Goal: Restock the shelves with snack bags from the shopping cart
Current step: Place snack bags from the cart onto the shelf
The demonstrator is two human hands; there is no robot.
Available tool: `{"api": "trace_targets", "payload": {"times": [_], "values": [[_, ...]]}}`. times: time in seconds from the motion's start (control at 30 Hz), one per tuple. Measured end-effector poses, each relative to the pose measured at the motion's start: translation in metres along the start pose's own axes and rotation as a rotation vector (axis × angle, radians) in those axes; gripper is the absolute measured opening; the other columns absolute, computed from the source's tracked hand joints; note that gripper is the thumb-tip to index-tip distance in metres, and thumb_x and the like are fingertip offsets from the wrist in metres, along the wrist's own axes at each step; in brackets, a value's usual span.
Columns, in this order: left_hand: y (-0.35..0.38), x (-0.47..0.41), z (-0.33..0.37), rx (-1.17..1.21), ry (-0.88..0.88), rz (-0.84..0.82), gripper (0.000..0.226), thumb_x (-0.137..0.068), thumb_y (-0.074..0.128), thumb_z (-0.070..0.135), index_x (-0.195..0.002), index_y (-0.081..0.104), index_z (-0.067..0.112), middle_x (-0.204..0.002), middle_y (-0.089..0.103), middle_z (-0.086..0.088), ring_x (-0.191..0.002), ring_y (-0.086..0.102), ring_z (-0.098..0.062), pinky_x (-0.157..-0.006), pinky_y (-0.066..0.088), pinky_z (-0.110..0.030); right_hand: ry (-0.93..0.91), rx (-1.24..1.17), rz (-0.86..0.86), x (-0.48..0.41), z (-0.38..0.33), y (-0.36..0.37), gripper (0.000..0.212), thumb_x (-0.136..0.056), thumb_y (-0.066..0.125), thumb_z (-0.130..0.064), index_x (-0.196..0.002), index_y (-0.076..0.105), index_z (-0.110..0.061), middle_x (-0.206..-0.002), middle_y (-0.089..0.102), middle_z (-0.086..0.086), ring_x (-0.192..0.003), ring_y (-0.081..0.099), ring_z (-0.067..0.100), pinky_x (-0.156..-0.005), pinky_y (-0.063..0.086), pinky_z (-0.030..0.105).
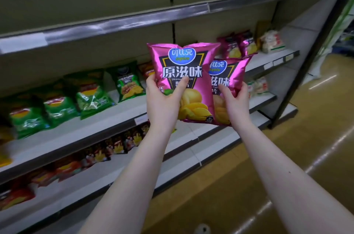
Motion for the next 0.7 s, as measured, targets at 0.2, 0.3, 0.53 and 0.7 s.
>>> {"api": "trace_targets", "payload": {"times": [0.2,0.3,0.53,0.7], "values": [[0.117,-0.072,-0.007,0.034,-0.001,-0.065,0.07,-0.075,0.073,0.052,-0.13,0.043,0.02,-0.115,0.06,0.009,-0.108,0.058,-0.01,-0.09,0.048,-0.03,-0.002,-0.014,0.085,-0.117,0.013,-0.041,0.071,-0.056,0.064,-0.064,-0.113,0.046,-0.027,-0.121,0.057,0.003,-0.109,0.058,0.022,-0.099,0.046,0.046],[0.176,-0.1,-0.011,0.07,-0.024,-0.104,0.07,-0.078,0.072,0.048,-0.133,0.043,0.018,-0.113,0.059,0.011,-0.104,0.056,-0.005,-0.077,0.041,-0.01,0.009,-0.003,0.098,-0.171,0.019,-0.061,0.064,-0.056,0.065,-0.063,-0.108,0.045,-0.032,-0.12,0.058,0.001,-0.108,0.06,0.02,-0.098,0.047,0.045],[0.277,-0.146,-0.023,0.082,-0.018,-0.136,0.064,-0.074,0.075,0.052,-0.123,0.043,0.024,-0.108,0.06,0.016,-0.103,0.059,-0.004,-0.088,0.046,-0.024,-0.007,-0.005,0.153,-0.267,0.038,-0.109,0.049,-0.082,0.067,-0.033,-0.123,0.046,-0.015,-0.116,0.061,-0.001,-0.106,0.061,0.017,-0.097,0.048,0.041],[0.357,-0.164,-0.033,0.057,-0.034,-0.111,0.065,-0.075,0.074,0.048,-0.125,0.043,0.021,-0.112,0.062,0.011,-0.104,0.059,-0.006,-0.089,0.047,-0.024,0.011,-0.032,0.126,-0.346,0.067,-0.146,0.05,-0.083,0.067,-0.03,-0.124,0.044,-0.015,-0.116,0.062,-0.002,-0.106,0.061,0.015,-0.097,0.049,0.042]]}}
Point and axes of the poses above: each hand's wrist, its own x-axis away from the middle knuckle, its own y-axis out of the palm, z = x × y, the point moved 10 cm from there along -x, towards the middle knuckle
